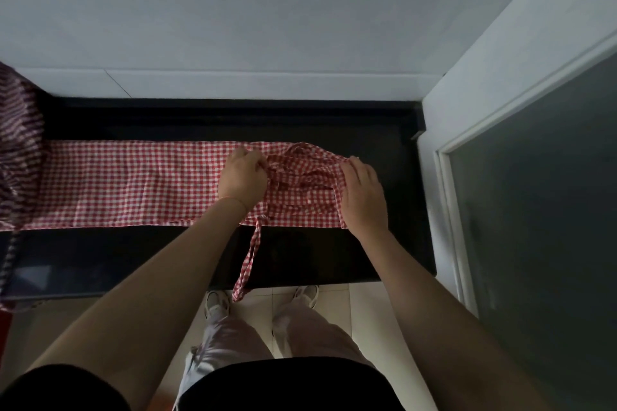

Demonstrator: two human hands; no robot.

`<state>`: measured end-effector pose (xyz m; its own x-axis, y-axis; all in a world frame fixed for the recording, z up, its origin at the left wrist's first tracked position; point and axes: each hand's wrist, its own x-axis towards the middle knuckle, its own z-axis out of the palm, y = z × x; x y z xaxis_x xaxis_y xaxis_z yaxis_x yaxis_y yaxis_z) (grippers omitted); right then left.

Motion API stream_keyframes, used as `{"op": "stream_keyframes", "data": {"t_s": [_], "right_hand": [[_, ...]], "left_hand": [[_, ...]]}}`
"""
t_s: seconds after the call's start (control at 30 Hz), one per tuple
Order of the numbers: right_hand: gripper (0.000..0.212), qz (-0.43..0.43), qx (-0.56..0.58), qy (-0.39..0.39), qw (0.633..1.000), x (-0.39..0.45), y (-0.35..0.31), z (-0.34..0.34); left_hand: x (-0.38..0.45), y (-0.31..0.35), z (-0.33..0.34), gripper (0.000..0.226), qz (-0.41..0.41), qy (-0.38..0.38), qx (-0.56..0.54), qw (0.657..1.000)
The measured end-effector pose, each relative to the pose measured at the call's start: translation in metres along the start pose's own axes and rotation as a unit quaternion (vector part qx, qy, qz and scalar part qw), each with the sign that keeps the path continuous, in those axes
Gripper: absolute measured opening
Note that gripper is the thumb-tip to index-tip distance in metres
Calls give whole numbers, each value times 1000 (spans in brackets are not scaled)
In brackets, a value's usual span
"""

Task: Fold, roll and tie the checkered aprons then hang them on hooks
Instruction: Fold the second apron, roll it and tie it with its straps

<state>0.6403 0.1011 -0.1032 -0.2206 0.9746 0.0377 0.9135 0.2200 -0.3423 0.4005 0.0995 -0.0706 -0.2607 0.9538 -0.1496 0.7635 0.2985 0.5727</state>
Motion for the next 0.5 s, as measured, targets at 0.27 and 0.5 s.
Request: {"op": "stream_keyframes", "data": {"t_s": [0.27, 0.5], "right_hand": [[51, 6, -50, -52, 997, -2, 10, 3], [51, 47, -65, -72, 994, 1, 8, 7]], "left_hand": [[0, 24, -13, 18, -296, -20, -354, 887], [4, 15, -10, 29, -268, 13, -200, 942]]}}
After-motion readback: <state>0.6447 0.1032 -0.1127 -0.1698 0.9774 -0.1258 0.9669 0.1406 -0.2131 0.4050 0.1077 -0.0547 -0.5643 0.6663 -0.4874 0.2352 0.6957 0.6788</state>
